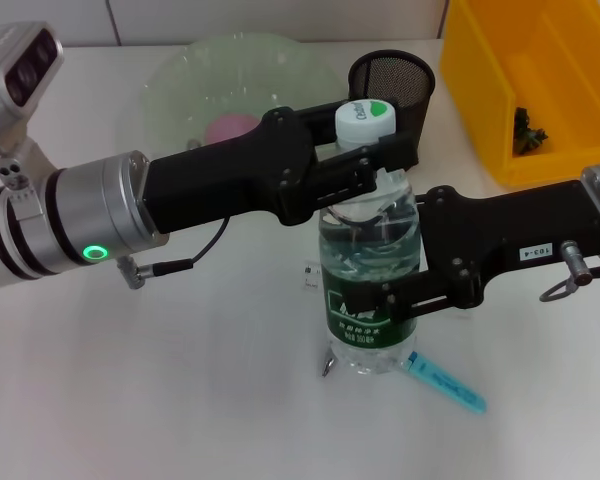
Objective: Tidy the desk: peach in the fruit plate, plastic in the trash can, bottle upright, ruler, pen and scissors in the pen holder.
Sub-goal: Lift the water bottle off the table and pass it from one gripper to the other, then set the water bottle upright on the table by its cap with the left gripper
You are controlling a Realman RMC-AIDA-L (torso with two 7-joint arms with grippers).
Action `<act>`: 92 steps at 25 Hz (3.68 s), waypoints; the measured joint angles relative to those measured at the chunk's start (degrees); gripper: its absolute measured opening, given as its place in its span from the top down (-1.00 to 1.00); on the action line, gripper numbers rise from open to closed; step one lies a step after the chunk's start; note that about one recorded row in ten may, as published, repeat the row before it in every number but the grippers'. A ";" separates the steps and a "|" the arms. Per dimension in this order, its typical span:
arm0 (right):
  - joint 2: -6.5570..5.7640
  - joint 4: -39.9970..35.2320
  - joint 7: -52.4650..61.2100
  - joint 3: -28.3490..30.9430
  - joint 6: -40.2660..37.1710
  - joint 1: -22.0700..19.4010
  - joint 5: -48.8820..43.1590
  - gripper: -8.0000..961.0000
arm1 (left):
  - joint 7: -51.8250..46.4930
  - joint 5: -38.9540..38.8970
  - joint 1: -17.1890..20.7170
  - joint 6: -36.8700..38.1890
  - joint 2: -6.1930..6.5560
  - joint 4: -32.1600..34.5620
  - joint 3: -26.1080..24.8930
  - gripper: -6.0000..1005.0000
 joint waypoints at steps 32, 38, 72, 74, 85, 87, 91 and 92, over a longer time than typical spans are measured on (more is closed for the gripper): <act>0.09 -1.31 -1.24 0.60 -1.50 -1.59 0.77 -0.72 | -4.51 0.85 1.72 0.28 0.58 4.92 0.61 0.11; -0.01 -1.20 -1.14 0.53 -1.65 -1.52 0.63 -0.72 | -4.52 1.75 1.98 0.53 0.58 6.04 0.62 0.11; -1.58 -0.84 0.49 9.51 -8.78 -5.22 -0.71 -0.72 | -3.95 4.65 3.35 0.90 1.10 11.34 -0.02 0.10; -1.76 -0.82 0.50 10.00 -8.94 -5.82 -0.69 -0.72 | -3.78 4.65 3.40 0.67 1.12 11.36 -0.11 0.10; -3.72 -0.81 -0.07 21.22 -11.96 -12.53 -1.07 -0.72 | 7.83 4.82 10.72 -2.41 2.48 16.91 -4.40 0.08; -4.02 -0.74 -0.18 22.73 -11.99 -13.50 -1.14 -0.72 | 8.38 4.82 11.34 -3.37 2.58 17.55 -4.67 0.07; -4.27 0.15 -1.01 24.29 -11.88 -14.41 -1.22 -0.72 | 9.13 4.82 11.99 -4.56 2.63 18.02 -4.90 0.06; -4.29 0.37 -1.18 24.38 -11.82 -14.45 -1.23 -0.72 | 9.13 4.82 11.99 -4.56 2.63 18.02 -4.90 0.06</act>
